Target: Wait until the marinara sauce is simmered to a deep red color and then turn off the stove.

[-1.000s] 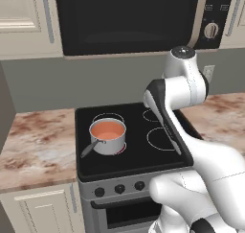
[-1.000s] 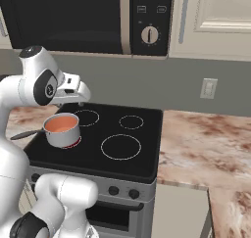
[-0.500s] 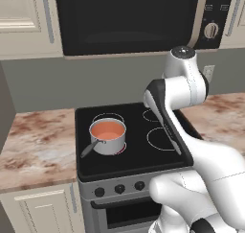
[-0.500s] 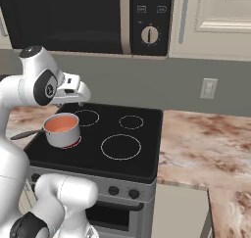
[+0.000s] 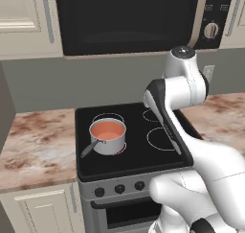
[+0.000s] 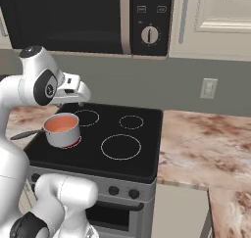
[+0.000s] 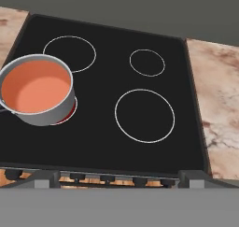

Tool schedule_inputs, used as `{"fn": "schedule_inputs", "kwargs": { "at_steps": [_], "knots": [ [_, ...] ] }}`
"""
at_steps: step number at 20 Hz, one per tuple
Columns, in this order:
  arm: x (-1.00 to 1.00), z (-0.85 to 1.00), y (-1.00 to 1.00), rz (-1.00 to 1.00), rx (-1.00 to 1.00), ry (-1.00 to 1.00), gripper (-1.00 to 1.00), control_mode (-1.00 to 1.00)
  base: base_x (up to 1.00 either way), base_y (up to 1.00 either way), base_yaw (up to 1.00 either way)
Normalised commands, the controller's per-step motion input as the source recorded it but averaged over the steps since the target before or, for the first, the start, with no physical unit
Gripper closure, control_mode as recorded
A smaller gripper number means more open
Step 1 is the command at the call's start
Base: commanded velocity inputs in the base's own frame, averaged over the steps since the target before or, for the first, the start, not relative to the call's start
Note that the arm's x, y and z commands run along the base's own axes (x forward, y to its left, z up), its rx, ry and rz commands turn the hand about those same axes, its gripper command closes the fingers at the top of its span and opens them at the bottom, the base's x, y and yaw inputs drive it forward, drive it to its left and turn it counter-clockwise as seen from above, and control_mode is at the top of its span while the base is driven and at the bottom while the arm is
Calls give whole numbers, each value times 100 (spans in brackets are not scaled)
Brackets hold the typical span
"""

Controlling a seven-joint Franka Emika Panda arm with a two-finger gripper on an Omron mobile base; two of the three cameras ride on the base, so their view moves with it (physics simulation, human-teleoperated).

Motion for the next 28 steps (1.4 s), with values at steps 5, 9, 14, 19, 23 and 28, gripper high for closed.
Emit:
{"fn": "schedule_inputs", "kwargs": {
  "at_steps": [5, 9, 14, 19, 23, 28],
  "knots": [
    [0, 0, 0, 0, 0, 0, -100, -100, 0, 0, 0],
    [0, 0, 0, 0, 0, 0, -100, -100, 0, 0, 0],
    [0, 0, 0, 0, 0, 0, -100, -100, 0, 0, 0],
    [0, 0, 0, 0, 0, 0, -100, -100, 0, 0, 0],
    [0, 0, 0, 0, 0, 0, -100, -100, 0, 0, 0],
    [0, 0, 0, 0, 0, 0, -100, -100, 0, 0, 0]
  ]
}}
